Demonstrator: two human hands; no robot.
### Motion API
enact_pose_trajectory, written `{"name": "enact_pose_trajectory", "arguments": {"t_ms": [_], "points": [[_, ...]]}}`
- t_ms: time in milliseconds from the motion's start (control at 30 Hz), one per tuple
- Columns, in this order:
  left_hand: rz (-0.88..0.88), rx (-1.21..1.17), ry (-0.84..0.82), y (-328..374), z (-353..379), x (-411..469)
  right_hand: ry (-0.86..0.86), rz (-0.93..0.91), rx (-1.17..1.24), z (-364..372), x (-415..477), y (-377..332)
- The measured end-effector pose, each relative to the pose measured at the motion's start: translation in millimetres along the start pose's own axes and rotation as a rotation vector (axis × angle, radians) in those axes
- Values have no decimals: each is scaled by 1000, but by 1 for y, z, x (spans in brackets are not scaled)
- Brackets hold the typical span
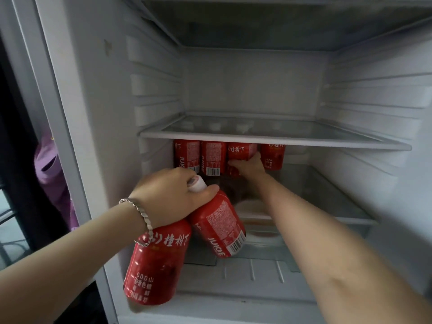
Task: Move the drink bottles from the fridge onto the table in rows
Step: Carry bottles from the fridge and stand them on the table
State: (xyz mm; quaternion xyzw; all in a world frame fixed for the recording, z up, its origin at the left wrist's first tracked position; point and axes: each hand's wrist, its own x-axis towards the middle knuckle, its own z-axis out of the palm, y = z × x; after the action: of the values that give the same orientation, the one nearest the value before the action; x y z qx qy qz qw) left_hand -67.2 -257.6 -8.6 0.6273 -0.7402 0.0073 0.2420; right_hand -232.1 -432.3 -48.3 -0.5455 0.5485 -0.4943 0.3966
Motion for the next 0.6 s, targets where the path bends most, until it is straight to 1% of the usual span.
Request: {"name": "enact_pose_trajectory", "arguments": {"t_ms": [33,133,267,367,533,600], "points": [[3,12,-12,-1,0,1,31,-4,-18,2,4,1],[1,32,-31,-4,1,1,105,-55,-181,3,-1,1],[37,144,24,-8,4,-4,38,-154,-261,-14,-45,-2],[45,185,45,-11,5,-7,61,-218,-314,-32,-93,4],[34,187,33,-12,6,-9,2,-191,-289,-52,-128,-4],[46,205,45,-10,7,-10,17,-210,-188,-50,-130,-14]]}}
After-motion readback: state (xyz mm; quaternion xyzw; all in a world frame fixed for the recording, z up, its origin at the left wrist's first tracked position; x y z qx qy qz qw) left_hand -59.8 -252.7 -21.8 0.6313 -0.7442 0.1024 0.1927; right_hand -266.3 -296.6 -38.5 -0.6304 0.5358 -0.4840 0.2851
